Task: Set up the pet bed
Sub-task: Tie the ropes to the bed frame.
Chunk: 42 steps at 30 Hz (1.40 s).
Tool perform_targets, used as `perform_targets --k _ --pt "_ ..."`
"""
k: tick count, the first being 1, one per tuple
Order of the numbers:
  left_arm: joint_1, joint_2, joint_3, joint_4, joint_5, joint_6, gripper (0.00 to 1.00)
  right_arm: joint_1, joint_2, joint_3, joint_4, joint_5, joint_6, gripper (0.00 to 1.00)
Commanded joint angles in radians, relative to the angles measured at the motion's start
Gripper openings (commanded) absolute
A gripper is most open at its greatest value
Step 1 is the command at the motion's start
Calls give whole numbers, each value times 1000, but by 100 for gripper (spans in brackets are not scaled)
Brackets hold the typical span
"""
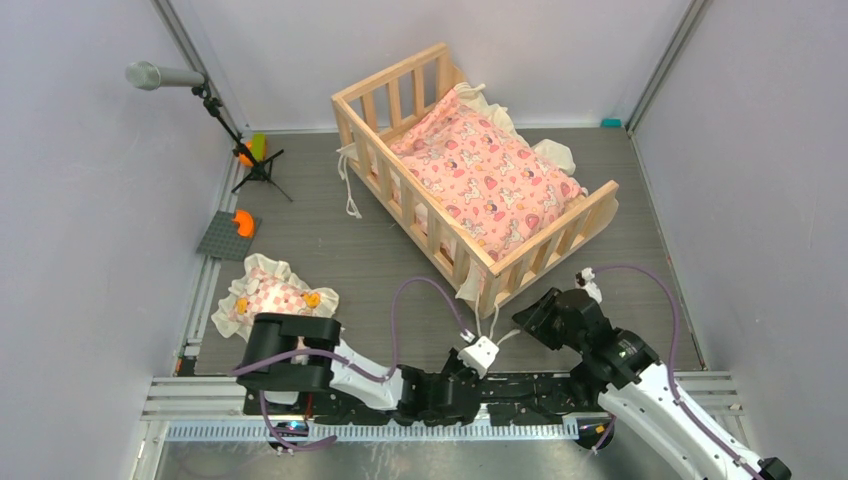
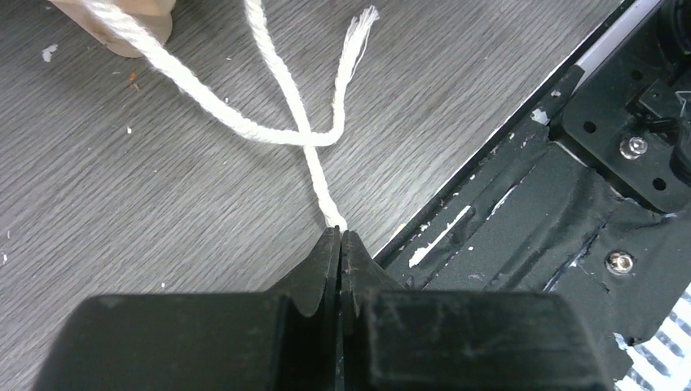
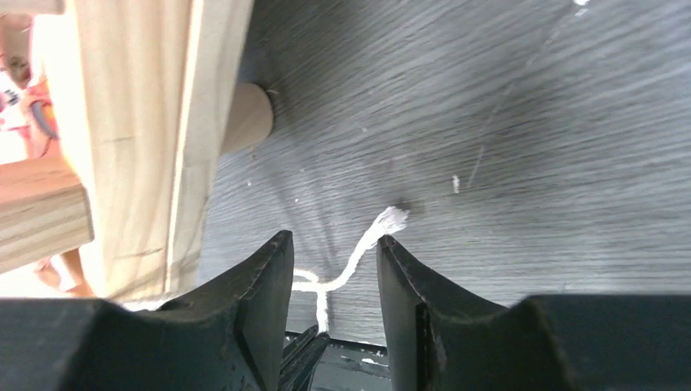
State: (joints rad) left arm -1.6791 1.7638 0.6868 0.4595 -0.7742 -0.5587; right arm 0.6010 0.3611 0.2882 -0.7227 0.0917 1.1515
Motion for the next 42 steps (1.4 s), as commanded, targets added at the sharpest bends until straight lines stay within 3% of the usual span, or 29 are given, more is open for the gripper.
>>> perform_targets --k 1,6,13,15,22,26,35,42 --pt "1 -65 18 -47 -19 -33 0 1 -49 6 129 -66 -87 48" --pt "10 -104 42 -86 -26 -34 0 2 -66 -97 387 -257 -95 47" --pt "43 -135 50 -109 -2 -51 0 1 -19 -101 435 -318 -168 46" --pt "47 -138 52 -117 -2 -50 0 3 -15 -94 403 -311 -178 46" --pt "63 -147 42 -143 -4 -78 0 5 -132 24 90 -43 -188 41" --pt "64 -161 31 -159 -15 -94 0 5 -142 52 55 21 -183 41" --pt "64 -236 -12 -211 -39 -118 0 6 169 80 364 -51 -246 35" --pt "63 -310 -73 -295 -92 -172 0 12 352 180 476 -75 -318 34"
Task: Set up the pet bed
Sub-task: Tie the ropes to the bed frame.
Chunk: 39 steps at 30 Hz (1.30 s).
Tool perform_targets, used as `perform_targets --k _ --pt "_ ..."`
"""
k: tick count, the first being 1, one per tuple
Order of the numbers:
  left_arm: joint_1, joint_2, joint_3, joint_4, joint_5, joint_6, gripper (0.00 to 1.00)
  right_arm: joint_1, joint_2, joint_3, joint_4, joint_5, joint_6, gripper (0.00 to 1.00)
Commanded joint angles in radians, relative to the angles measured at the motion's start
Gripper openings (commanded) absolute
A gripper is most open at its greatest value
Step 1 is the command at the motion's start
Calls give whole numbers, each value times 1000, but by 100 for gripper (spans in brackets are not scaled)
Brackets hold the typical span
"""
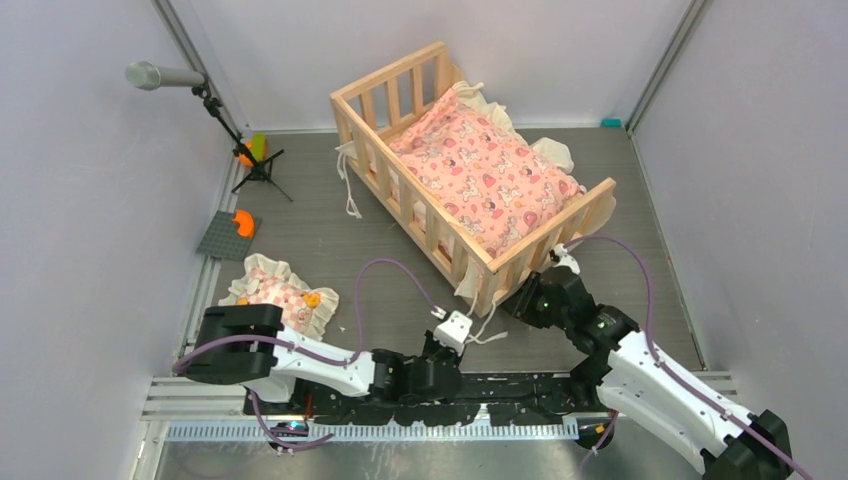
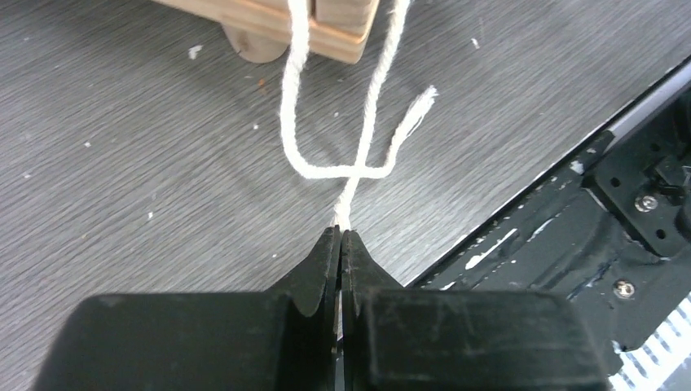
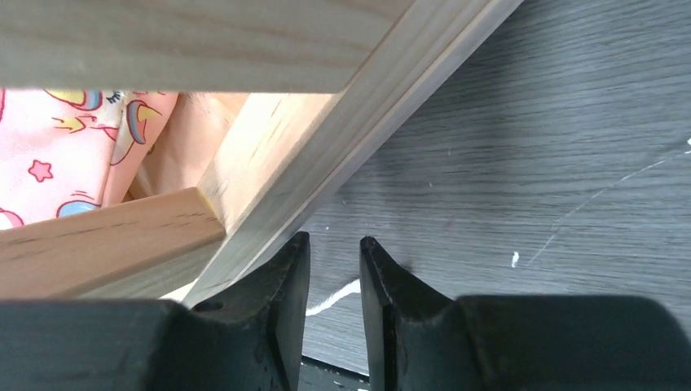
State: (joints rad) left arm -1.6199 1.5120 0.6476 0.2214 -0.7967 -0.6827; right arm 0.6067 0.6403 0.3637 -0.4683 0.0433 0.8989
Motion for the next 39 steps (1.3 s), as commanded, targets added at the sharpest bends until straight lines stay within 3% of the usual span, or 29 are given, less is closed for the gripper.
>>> perform_targets --k 1,9,14,18,23,27,35,39 --pt "5 -68 -40 -70 -77 -55 0 8 105 115 240 -48 -69 34" --pt "5 -118 -64 -132 -110 -89 0 104 234 154 301 -49 -98 34" --pt "5 -121 -60 -145 -112 -85 0 114 65 127 145 69 -104 35" --pt "5 -117 -51 -155 -114 -81 0 114 -107 70 73 43 -125 42" --pt "5 -120 -47 -170 -118 -82 0 116 -261 -57 167 -97 -127 46" --pt "4 -140 -57 -185 -119 -93 0 154 -332 -150 285 -95 -152 49" --pt "5 -172 -73 -213 -135 -111 0 541 -198 -191 480 273 -325 56" --pt "5 -190 -79 -218 -138 -120 0 698 -69 -231 697 459 -379 57"
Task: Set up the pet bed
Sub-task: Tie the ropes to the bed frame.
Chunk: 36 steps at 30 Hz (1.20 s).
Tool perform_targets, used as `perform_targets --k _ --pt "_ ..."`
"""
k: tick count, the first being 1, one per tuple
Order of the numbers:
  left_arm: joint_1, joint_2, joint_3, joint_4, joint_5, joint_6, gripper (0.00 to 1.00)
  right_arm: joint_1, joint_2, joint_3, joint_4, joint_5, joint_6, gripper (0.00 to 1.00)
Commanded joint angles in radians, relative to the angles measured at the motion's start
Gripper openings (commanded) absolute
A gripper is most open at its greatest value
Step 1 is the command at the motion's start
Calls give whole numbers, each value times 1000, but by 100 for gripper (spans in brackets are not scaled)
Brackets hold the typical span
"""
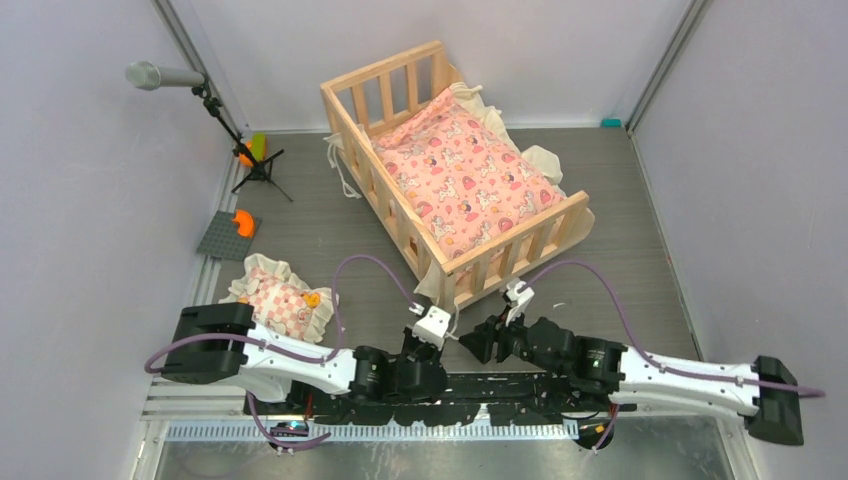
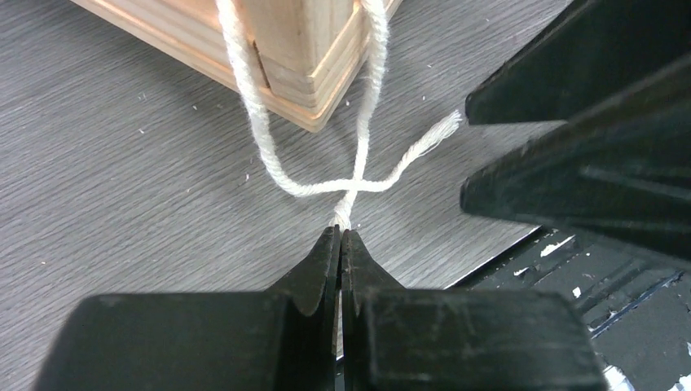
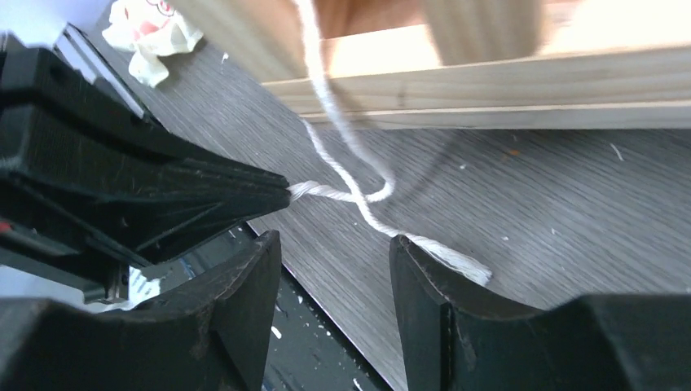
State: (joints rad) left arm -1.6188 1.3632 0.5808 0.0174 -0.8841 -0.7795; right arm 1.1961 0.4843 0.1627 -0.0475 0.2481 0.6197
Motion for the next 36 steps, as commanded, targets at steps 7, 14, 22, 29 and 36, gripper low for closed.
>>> perform_targets --k 7,14,22,29,36 --pt "4 -52 -16 -16 -46 -21 0 131 250 -72 516 404 -98 53" --pt "4 -40 -18 -14 -41 -20 0 130 357 -101 684 398 -75 55" --pt "4 -30 -16 -4 -39 -16 0 130 496 -90 798 410 -75 54" --pt "4 -39 -6 -15 -37 -9 0 129 616 -89 924 427 -81 50" --pt "4 -45 -1 -14 -39 -16 0 128 736 -79 1047 397 -84 45"
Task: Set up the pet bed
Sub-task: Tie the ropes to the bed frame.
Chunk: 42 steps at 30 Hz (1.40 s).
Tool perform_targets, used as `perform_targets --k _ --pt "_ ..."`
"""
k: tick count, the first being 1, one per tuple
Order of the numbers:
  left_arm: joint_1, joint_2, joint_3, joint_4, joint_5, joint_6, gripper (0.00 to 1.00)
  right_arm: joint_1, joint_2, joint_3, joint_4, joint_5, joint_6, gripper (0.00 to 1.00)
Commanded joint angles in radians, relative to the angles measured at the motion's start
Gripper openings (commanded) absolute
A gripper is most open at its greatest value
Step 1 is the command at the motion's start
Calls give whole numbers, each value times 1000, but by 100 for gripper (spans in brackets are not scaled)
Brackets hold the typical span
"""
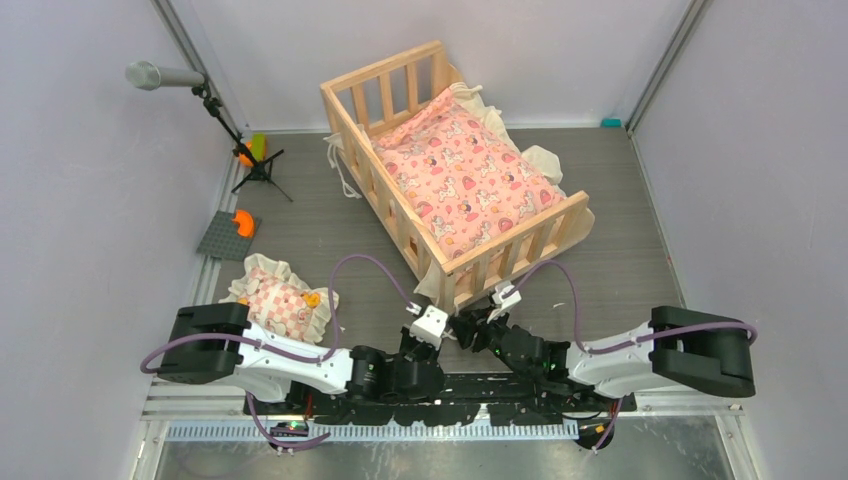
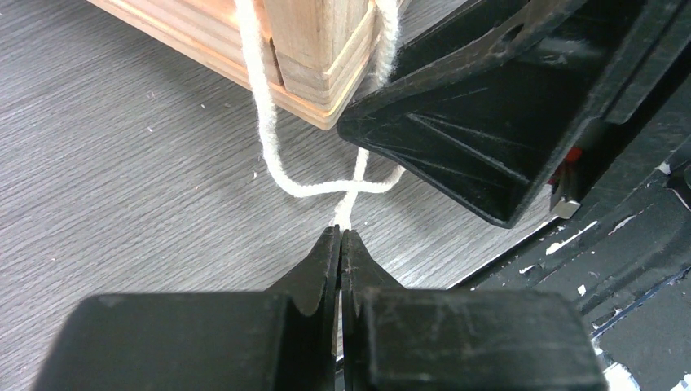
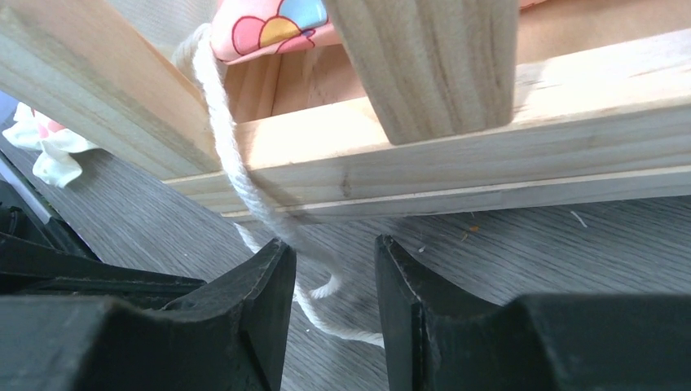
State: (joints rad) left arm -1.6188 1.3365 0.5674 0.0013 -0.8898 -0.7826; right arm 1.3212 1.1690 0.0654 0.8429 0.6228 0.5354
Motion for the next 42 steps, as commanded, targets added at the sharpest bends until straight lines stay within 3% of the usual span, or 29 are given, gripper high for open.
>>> perform_targets --k 1,5,9,13,15,19,26,32,42 --pt "4 -18 12 2 -35 -14 0 2 70 19 175 21 0 45" --pt "4 -23 19 -26 -34 -17 0 3 147 14 259 33 -1 38" --pt "4 -44 24 -44 -34 -15 0 3 167 6 296 32 6 25" --pt "2 -76 32 -64 -18 -11 0 2 105 7 210 11 26 11" --pt "3 -86 48 -103 -6 -24 0 3 33 23 76 5 37 7" --pt "3 -85 94 -222 -4 -87 0 4 -157 83 -237 -5 32 5" --pt "3 -85 163 -264 6 -99 0 4 -413 89 -512 -73 26 1" --pt "4 -106 199 -269 -24 -93 0 4 -519 78 -641 -113 41 0" --pt "33 -62 170 -101 -50 -57 0 4 -654 57 -679 -187 48 1"
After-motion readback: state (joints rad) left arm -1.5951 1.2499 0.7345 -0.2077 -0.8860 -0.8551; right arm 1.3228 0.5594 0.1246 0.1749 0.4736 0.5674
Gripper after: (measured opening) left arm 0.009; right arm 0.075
